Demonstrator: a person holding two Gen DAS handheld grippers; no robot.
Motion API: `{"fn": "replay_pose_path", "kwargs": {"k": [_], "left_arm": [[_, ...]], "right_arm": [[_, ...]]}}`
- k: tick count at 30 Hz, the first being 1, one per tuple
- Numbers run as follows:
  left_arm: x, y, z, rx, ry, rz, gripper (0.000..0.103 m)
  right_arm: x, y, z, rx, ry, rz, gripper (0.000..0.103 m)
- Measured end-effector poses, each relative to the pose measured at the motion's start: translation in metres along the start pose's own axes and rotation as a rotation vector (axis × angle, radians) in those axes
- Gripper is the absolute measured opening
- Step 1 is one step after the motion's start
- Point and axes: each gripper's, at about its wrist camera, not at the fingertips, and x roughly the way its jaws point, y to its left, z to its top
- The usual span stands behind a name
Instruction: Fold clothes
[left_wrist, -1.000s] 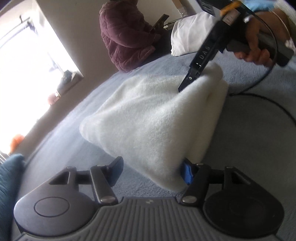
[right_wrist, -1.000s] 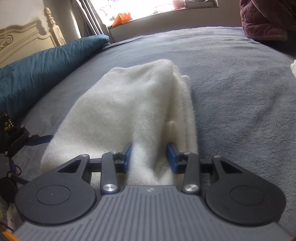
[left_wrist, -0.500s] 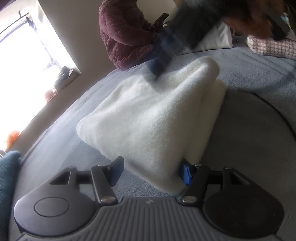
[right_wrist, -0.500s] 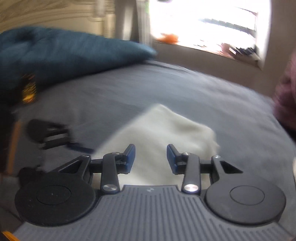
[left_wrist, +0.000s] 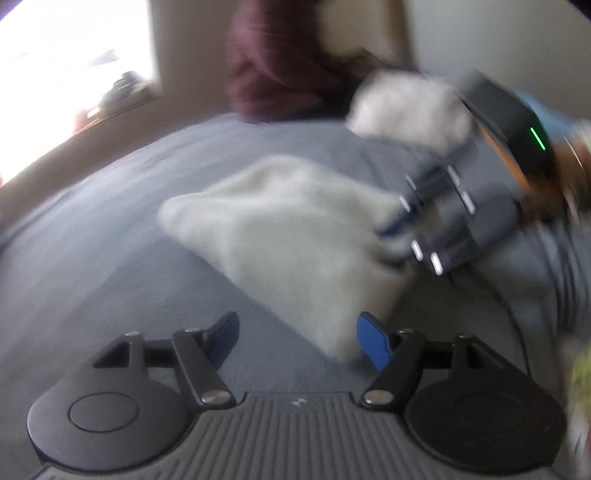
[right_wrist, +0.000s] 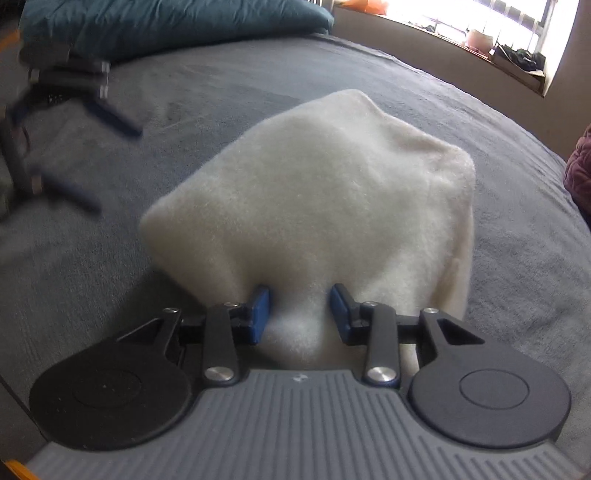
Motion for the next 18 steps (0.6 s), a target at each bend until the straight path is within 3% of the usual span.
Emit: {"fn": "replay_pose_path", "kwargs": {"k": [3,5,9,13,16,18], "left_arm": [[0.02,0.007,0.01,-0.163,-0.018,-0.037,0.074],[0.041,0.009,0.011,-0.214,0.036,-0.091,0.072],[0.061,0.016,-0.002,-0.334,0.098,-0.152,0.072],[0.073,0.021,-0.017,-0.447,0.139,-0.194,0.071],[0.08,0.013,-0.02,-0.418,0.17,-0.183,0.064],[0.072,0.012,-0.022,-0.383,0.153,-0.196,0.058]], "right_arm": [[-0.003,-0.001,0.009,0.005,0.045,0.007,0.035],[-0.006,-0.003,0.02,0.005,0.099,0.021,0.035],[-0.028,-0.006,0.075,-0.079,0.128,0.002,0.035],[-0.046,-0.003,0.124,-0.074,-0.004,0.028,0.035],[-0.016,0.002,0.111,-0.085,0.025,-0.011,0.035],[0.025,-0.002,0.075,-0.1,0.177,-0.032,0.034]]}}
